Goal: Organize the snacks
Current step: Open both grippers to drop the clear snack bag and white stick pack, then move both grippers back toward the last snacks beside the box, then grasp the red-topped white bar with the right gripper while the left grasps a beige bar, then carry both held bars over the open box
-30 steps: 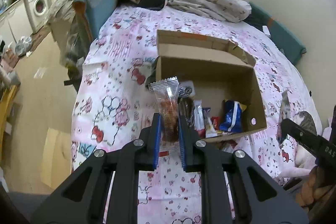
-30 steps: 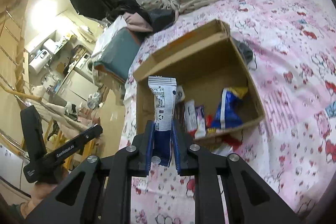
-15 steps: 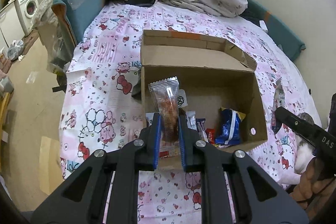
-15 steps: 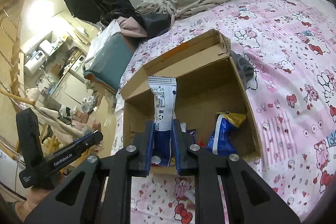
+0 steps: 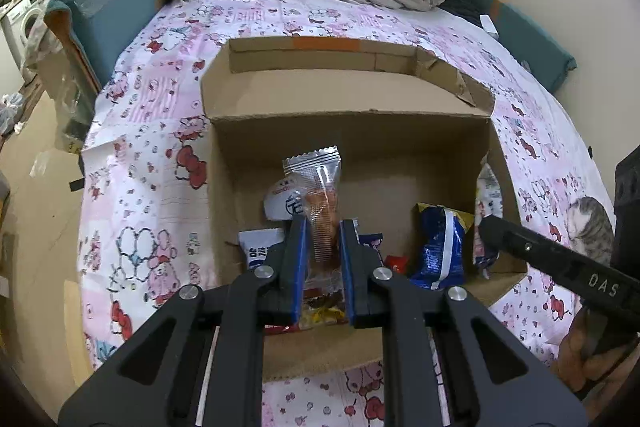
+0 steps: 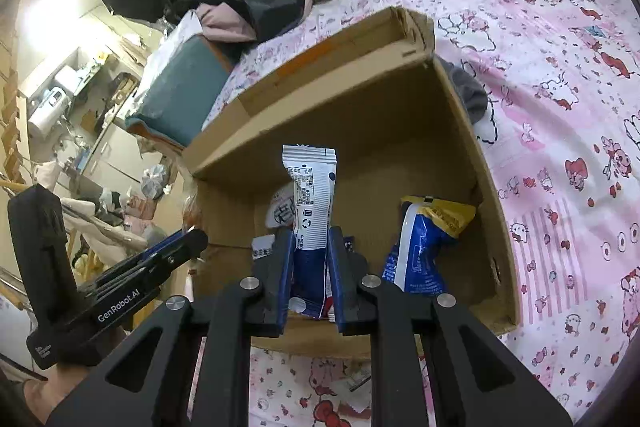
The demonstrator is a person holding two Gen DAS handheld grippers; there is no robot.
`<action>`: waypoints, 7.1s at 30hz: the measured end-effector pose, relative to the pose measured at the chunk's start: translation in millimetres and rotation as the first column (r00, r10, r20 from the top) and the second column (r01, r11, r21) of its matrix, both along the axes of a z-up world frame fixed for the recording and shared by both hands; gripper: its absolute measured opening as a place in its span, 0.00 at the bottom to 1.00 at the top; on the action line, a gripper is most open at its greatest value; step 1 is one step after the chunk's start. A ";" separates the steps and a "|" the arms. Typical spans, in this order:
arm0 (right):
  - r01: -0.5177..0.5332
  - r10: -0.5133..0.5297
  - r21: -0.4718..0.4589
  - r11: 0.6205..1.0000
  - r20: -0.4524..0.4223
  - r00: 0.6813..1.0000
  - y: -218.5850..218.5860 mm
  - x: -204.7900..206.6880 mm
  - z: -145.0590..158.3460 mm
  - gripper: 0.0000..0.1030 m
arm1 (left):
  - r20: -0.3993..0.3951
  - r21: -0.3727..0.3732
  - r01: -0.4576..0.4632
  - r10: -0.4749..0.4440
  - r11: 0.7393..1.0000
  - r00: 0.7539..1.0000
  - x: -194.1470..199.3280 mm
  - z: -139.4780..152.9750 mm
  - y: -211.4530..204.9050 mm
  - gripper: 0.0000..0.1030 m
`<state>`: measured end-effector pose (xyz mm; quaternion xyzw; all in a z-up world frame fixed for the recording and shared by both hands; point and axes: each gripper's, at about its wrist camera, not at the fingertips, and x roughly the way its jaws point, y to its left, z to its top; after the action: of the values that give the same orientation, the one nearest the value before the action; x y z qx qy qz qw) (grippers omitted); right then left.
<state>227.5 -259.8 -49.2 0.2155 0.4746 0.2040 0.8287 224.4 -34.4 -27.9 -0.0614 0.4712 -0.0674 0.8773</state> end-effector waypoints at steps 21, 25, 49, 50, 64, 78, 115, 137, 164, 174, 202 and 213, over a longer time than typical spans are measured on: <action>-0.016 0.017 0.012 1.000 -0.104 0.994 10.6 12.4 -33.4 0.19 | -0.034 0.022 -0.018 0.019 1.000 0.999 10.3 -25.9 2.8 0.15; -0.015 0.017 0.015 1.000 -0.108 0.994 10.2 13.0 -33.6 0.21 | -0.032 0.033 -0.022 0.023 0.999 0.999 9.5 -25.9 2.6 0.15; 0.051 -0.048 0.031 0.998 -0.081 0.996 0.1 9.6 -13.6 0.84 | 0.035 0.026 -0.095 0.094 0.995 0.995 -1.3 -7.4 16.1 0.78; 0.051 -0.048 0.030 0.998 -0.080 0.996 0.1 9.1 -12.9 0.84 | 0.042 0.026 -0.103 0.102 0.994 0.994 -2.4 -5.1 17.4 0.84; 0.066 -0.064 0.019 0.998 -0.095 0.993 -5.4 -11.7 -5.1 0.84 | 0.033 -0.004 -0.106 0.106 0.994 0.994 -26.4 5.1 24.5 0.92; 0.087 -0.086 -0.001 0.996 -0.158 0.984 -17.9 -53.9 -13.8 0.84 | -0.026 0.057 -0.095 0.097 0.994 0.995 -64.9 -3.9 24.7 0.92; 0.014 -0.075 -0.136 0.991 -0.452 0.889 17.8 -54.9 -110.2 0.83 | -0.195 0.041 -0.214 0.217 0.976 0.956 -91.1 -44.7 46.5 0.92; -0.230 0.158 -0.168 0.959 -0.358 0.920 57.4 -65.4 -97.3 0.30 | -0.227 0.063 -0.195 0.205 0.979 0.952 -93.2 -58.0 42.1 0.91; -0.024 -0.045 -0.201 0.979 -0.333 0.942 -16.3 -78.7 -58.1 0.30 | -0.367 0.042 0.009 0.007 0.999 0.930 -76.7 -122.2 -46.1 0.22; -0.086 0.025 -0.181 0.980 -0.315 0.949 10.6 -85.7 -49.2 0.30 | -0.324 0.059 -0.040 0.057 0.997 0.944 -95.8 -97.2 -21.4 0.22; -0.134 0.137 0.042 0.990 -0.070 0.988 36.0 -98.5 43.6 0.30 | -0.070 0.046 -0.106 0.109 0.993 0.992 -123.4 26.5 27.3 0.22; -0.006 0.003 0.078 0.997 0.029 1.000 5.8 -53.3 56.1 0.30 | 0.007 0.084 -0.077 0.077 0.993 0.997 -64.2 51.8 22.0 0.22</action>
<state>174.3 -254.0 6.9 0.2438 0.4549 0.2273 0.8258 160.3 -12.4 23.9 -0.0424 0.4690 -0.0138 0.8821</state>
